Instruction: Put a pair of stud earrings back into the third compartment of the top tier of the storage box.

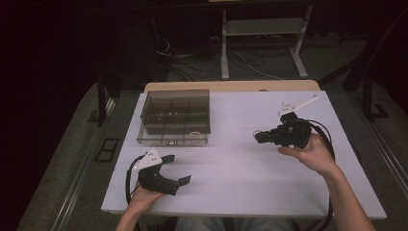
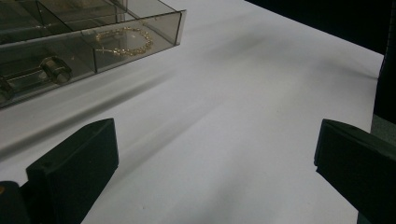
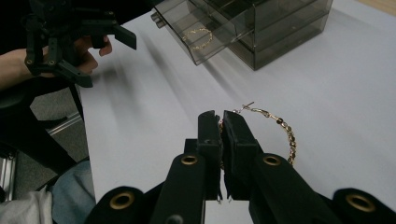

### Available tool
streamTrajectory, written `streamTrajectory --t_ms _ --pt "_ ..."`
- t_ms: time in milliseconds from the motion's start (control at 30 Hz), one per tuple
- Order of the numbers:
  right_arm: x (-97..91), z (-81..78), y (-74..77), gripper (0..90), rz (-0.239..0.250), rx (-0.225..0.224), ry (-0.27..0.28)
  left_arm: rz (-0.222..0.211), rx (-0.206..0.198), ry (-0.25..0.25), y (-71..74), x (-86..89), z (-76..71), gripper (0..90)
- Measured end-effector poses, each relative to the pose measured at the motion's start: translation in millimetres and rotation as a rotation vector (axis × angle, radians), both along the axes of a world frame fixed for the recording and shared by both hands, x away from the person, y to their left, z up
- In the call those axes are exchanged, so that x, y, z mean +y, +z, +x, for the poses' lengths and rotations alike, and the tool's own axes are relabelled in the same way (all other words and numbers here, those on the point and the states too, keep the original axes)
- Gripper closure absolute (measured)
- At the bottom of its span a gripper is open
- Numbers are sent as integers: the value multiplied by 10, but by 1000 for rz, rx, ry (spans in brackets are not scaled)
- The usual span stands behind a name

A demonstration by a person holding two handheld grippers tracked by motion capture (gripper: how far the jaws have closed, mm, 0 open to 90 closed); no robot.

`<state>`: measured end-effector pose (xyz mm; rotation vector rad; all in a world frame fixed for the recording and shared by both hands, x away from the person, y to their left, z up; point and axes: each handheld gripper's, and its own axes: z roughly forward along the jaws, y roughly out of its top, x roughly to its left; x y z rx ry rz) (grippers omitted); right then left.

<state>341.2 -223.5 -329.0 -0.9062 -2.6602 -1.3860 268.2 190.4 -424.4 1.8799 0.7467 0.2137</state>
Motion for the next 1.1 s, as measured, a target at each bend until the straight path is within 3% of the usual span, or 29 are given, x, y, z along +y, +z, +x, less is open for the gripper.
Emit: streamTrajectory --t_ms 1100 --pt "732 313 268 852 -25 -32 101 -4 -3 2 11 27 -2 0"
